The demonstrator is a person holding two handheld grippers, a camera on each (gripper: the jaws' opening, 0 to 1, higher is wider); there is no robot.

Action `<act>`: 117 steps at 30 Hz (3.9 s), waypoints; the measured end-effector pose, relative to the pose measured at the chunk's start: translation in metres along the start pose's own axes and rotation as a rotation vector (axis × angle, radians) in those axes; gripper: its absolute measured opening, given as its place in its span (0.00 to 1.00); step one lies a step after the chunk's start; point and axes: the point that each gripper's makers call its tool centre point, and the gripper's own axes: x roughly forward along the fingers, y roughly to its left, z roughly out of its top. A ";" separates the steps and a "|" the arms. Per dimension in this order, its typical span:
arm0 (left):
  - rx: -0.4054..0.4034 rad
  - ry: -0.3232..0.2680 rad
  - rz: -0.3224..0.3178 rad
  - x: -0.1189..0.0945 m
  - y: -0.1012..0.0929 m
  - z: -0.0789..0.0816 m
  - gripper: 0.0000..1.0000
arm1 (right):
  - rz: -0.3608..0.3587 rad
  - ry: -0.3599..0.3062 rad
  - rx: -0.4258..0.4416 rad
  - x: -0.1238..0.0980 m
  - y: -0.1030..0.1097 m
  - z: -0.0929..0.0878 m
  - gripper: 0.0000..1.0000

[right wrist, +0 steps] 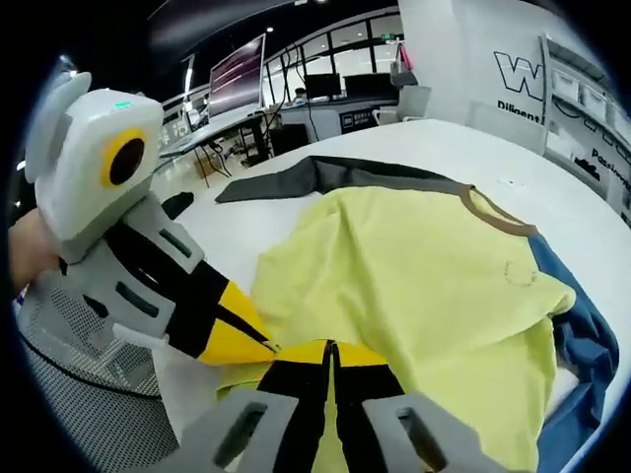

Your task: Fold the garment on the visible template until the final outline fits inside the template.

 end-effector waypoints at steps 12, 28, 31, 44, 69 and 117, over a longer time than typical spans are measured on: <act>0.123 -0.027 -0.019 -0.047 0.010 0.008 0.07 | -0.087 0.010 0.085 -0.014 -0.028 -0.014 0.16; 0.344 0.096 -0.087 -0.095 0.031 -0.019 0.07 | -0.153 0.033 0.095 -0.019 -0.041 -0.025 0.21; 0.344 0.107 -0.090 -0.097 0.039 -0.028 0.07 | -0.156 0.036 0.101 -0.020 -0.042 -0.026 0.21; 0.230 0.228 0.006 -0.082 0.079 -0.072 0.07 | -0.144 0.036 0.109 -0.021 -0.041 -0.028 0.18; 0.215 0.371 0.094 -0.088 0.092 -0.107 0.07 | -0.079 0.075 0.035 -0.024 0.004 -0.041 0.32; -0.151 -0.115 0.158 -0.083 0.084 -0.017 0.91 | -0.230 -0.043 0.121 -0.083 -0.194 0.043 0.47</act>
